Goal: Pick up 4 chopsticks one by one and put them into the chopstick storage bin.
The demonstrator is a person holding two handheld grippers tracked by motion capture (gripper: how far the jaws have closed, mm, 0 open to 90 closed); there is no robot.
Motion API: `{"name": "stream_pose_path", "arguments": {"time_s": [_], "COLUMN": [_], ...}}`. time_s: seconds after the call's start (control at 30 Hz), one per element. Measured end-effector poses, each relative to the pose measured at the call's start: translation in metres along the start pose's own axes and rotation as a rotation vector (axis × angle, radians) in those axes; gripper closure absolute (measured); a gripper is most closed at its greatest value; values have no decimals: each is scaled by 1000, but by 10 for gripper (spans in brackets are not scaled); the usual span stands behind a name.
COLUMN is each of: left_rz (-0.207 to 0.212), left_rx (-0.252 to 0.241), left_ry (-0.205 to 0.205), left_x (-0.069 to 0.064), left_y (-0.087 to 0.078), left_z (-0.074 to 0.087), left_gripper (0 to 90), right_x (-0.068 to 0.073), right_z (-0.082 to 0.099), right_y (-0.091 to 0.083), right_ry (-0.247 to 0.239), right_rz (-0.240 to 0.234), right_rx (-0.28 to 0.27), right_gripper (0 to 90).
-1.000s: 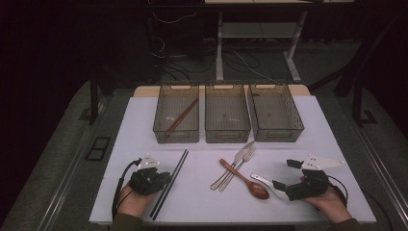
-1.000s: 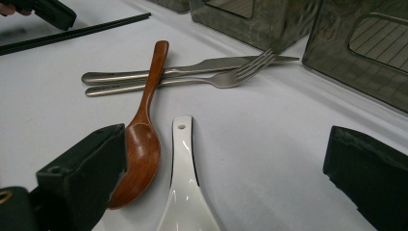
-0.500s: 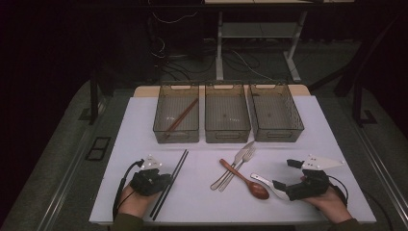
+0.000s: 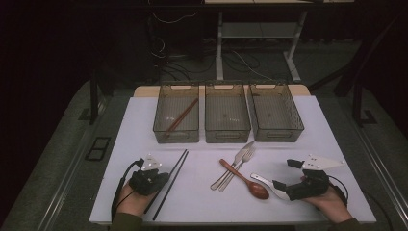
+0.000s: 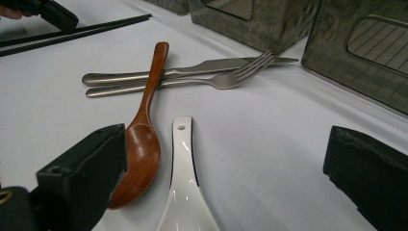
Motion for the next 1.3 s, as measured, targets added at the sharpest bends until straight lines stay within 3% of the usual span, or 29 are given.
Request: {"name": "stream_pose_path", "arguments": {"time_s": [0.17,0.43,0.87,1.3], "left_rz": [-13,23,27,60], "left_rx": [-4,-23,-15,-69], "left_ry": [-25,-60,-25,-27], "left_x": [11,15,15,18], "left_y": [-2,-2,-2,-16], "left_z": [2,5,2,-6], "left_gripper": [843,833,853,853], "right_x": [0,0,1,1], "right_z": [0,0,0,0], "right_y": [0,0,0,1], "right_ry": [0,1,1,-2], "right_rz": [0,0,-2,-3], "right_rx": [0,1,3,4], "right_gripper": [14,14,13,13]}}
Point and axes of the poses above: each handheld gripper's, and its own axes: y roughly forward along the jaws, z roughly out of its underside, x roughly to its left, the point moved 5 cm from there along y, roughly forward along the jaws, and after that the axes turned 10 degrees about -y, right-handed, at the moved point
